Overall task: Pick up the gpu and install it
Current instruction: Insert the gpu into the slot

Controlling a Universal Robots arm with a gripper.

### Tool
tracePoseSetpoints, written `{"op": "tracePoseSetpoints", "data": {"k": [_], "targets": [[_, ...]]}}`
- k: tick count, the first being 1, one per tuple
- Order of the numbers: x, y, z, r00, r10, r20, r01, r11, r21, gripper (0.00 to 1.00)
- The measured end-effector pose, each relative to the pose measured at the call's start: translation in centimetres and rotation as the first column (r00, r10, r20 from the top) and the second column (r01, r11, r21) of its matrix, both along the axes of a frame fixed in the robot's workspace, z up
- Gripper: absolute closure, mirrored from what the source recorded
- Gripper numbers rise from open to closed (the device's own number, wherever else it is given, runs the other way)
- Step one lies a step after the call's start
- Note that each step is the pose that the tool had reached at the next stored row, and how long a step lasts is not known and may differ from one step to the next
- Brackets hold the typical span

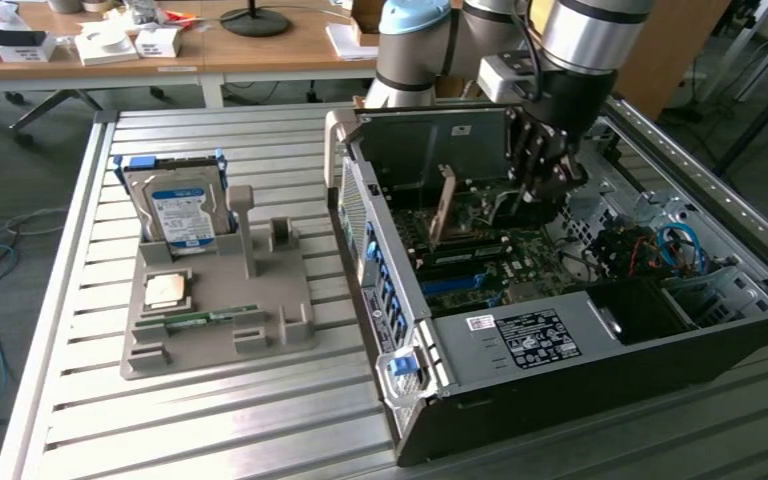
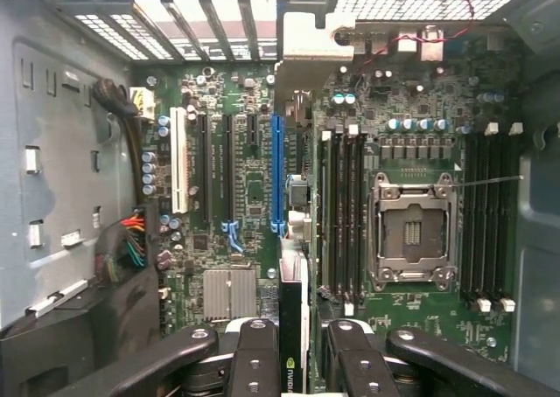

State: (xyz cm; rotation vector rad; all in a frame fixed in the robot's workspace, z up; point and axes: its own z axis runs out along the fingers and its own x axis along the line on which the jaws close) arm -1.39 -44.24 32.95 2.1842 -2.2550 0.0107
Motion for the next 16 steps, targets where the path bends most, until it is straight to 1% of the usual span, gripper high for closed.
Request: {"op": "tracePoseSetpoints", "data": {"k": [2,4,12,16], "targets": [[-0.03,-0.18,0.0,1.0,0.0,0.0,0.0,1.0,0.0,0.74],[-0.06,-0.25,-0.01,1.0,0.0,0.0001,0.0,1.0,0.0001,0.74],[-0.47,-0.31,-0.74,1.0,0.0,0.0,0.0,1.0,0.0001,0.74],[-0.47,-0.31,-0.77,1.0,0.0,-0.0001,0.0,1.0,-0.0002,0.74]]}}
